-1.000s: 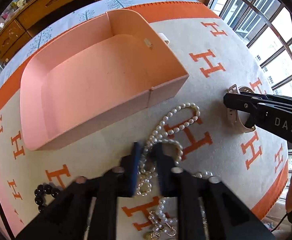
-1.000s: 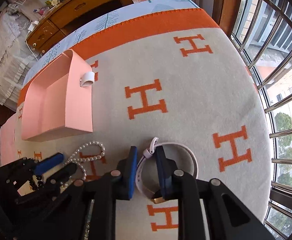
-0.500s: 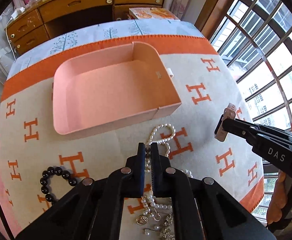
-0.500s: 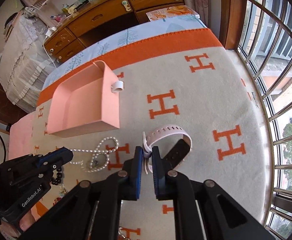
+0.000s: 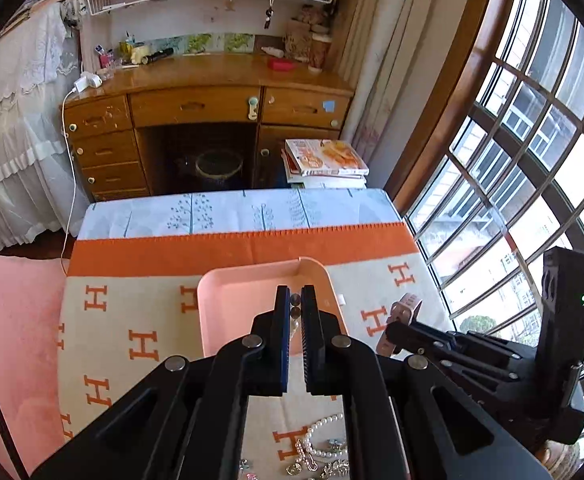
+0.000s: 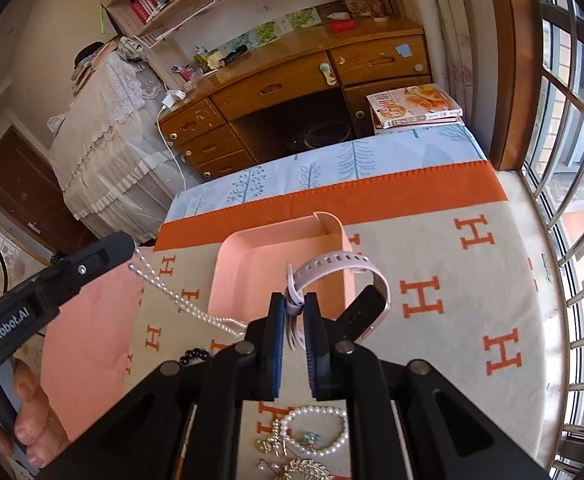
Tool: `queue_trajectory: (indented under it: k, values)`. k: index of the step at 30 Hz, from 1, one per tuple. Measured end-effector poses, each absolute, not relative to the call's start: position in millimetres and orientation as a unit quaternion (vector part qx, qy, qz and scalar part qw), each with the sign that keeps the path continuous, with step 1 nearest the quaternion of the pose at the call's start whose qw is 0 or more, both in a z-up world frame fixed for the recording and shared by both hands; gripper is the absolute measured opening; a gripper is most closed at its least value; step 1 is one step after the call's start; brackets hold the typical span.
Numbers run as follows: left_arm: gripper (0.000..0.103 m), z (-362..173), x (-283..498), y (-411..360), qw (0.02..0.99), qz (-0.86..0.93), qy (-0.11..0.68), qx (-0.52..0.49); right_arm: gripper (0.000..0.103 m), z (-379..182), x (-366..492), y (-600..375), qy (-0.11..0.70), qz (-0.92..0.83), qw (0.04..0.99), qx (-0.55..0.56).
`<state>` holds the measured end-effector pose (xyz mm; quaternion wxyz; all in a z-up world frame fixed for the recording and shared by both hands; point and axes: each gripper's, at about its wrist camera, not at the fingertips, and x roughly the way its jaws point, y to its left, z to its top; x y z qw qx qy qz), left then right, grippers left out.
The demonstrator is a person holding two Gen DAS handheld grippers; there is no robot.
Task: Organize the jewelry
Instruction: 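Carry the pearl necklace and white watch into the pink box and release both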
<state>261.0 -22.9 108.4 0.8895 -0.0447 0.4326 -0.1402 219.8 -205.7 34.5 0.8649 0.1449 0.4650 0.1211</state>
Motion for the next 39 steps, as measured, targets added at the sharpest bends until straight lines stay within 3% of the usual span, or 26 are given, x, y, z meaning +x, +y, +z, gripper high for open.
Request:
queue_trajectory:
  k: [10, 21, 25, 28, 30, 32, 39]
  values:
    - [0.003, 128.4, 278.5, -8.9, 0.898, -0.133, 0.414, -0.059, 0.009, 3.8, 256.8, -176.5, 0.486, 0.15, 0.849, 0.146]
    - [0.004, 29.9, 312.4, -14.9, 0.87, -0.106, 0.48, -0.029, 0.01, -38.6, 285.1, -169.2, 0.516, 0.145, 0.832, 0.144]
    - [0.019, -2.4, 312.2, -9.9, 0.861, -0.086, 0.501, -0.009, 0.013, -48.7, 290.8, -163.3, 0.527, 0.14, 0.828, 0.127]
    - [0.036, -11.2, 304.8, -1.8, 0.862, -0.077, 0.501, -0.002, 0.015, -53.7, 293.2, -160.1, 0.535, 0.141, 0.824, 0.119]
    - [0.056, -11.0, 296.6, 5.9, 0.869, -0.067, 0.49, 0.003, 0.016, -54.7, 291.9, -160.0, 0.535, 0.148, 0.822, 0.126]
    - [0.064, -9.4, 288.2, 13.7, 0.877, -0.057, 0.477, 0.009, 0.016, -53.9, 287.8, -160.3, 0.533, 0.153, 0.822, 0.131]
    - [0.064, -4.5, 253.4, 43.5, 0.889, -0.033, 0.457, 0.008, 0.016, -49.4, 257.6, -163.4, 0.521, 0.167, 0.826, 0.134]
